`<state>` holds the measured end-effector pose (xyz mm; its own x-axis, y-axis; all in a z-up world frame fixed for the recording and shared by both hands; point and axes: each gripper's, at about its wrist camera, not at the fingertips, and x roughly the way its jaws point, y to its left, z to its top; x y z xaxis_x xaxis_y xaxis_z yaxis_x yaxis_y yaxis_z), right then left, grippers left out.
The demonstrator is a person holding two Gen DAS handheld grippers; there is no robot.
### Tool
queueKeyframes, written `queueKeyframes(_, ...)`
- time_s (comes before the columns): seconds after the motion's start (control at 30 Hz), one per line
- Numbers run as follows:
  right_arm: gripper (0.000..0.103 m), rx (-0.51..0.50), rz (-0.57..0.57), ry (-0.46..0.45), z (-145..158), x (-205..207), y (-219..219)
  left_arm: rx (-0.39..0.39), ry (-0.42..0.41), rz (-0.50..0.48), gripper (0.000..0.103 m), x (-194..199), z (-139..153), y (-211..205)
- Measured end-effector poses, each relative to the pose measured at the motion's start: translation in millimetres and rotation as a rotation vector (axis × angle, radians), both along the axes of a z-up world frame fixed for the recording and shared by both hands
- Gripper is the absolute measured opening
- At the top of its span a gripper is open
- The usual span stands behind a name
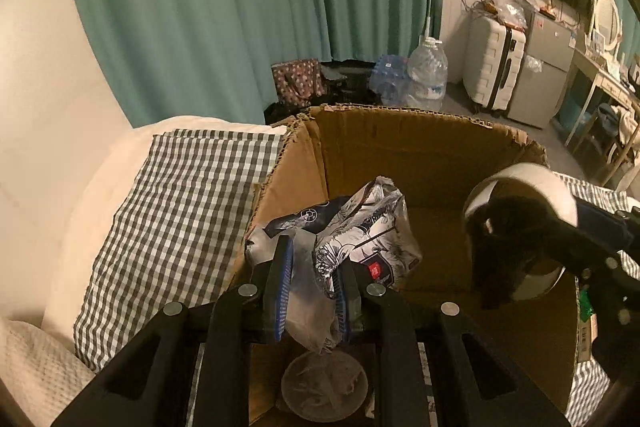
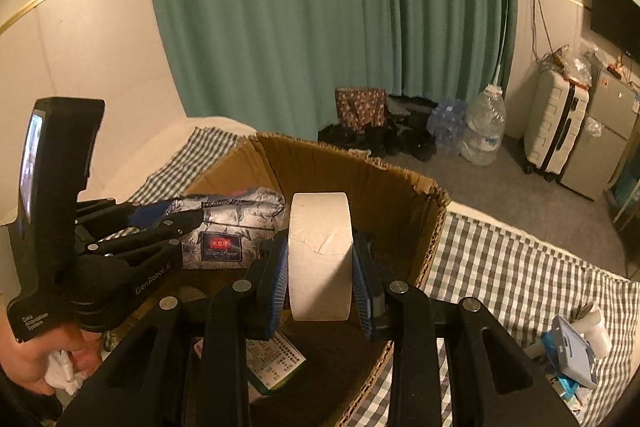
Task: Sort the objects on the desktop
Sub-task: 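Open both tools to drop the tape roll and tissue pack into the box, then move both tools back over the remaining items on the bedspread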
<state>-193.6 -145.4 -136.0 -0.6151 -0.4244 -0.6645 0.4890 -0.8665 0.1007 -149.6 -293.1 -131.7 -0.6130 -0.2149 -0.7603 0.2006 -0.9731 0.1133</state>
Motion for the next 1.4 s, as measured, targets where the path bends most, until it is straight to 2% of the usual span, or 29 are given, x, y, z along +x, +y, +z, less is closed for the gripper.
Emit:
queueKeyframes(0.1,0.03,0.003,-0.005,-0.012,-4,-3,0,-0.004,-0.004,-0.007,0.028,-2,2,3)
queueKeyframes(0.13,0.033,0.003,-0.012,-0.008,-2,-2,2,-0.005,-0.006,-0.008,0.03,-1,4,5)
queueKeyframes(0.17,0.043,-0.003,-0.02,0.004,0,-1,4,-0.008,-0.003,-0.007,0.032,1,6,6)
queueKeyframes(0.23,0.058,-0.018,-0.048,0.038,8,4,10,-0.019,0.009,-0.001,0.044,4,12,7)
queueKeyframes(0.27,0.061,-0.031,-0.063,0.06,14,7,14,-0.024,0.017,0.003,0.046,7,16,8)
queueKeyframes(0.37,0.061,-0.06,-0.079,0.086,30,14,24,-0.027,0.043,0.006,0.047,16,33,10)
queueKeyframes(0.43,0.061,-0.064,-0.092,0.109,41,21,31,-0.038,0.061,0.009,0.054,21,44,11)
queueKeyframes(0.57,0.062,-0.078,-0.113,0.136,62,36,48,-0.042,0.108,-0.002,0.06,36,72,20)
queueKeyframes(0.7,0.069,-0.079,-0.138,0.18,87,56,68,-0.053,0.172,-0.015,0.086,53,100,35)
queueKeyframes(0.83,0.078,-0.096,-0.182,0.217,107,75,96,-0.041,0.233,-0.039,0.101,67,126,56)
queueKeyframes(0.9,0.083,-0.097,-0.203,0.234,117,83,109,-0.037,0.264,-0.053,0.103,75,136,69)
queueKeyframes(1.03,0.103,-0.08,-0.267,0.278,135,99,139,-0.021,0.302,-0.134,0.103,87,152,100)
queueKeyframes(1.17,0.103,-0.042,-0.323,0.317,151,113,168,-0.086,0.317,-0.15,0.103,93,162,133)
queueKeyframes(1.4,0.103,0.015,-0.416,0.35,160,134,224,-0.076,0.328,-0.181,0.103,97,165,173)
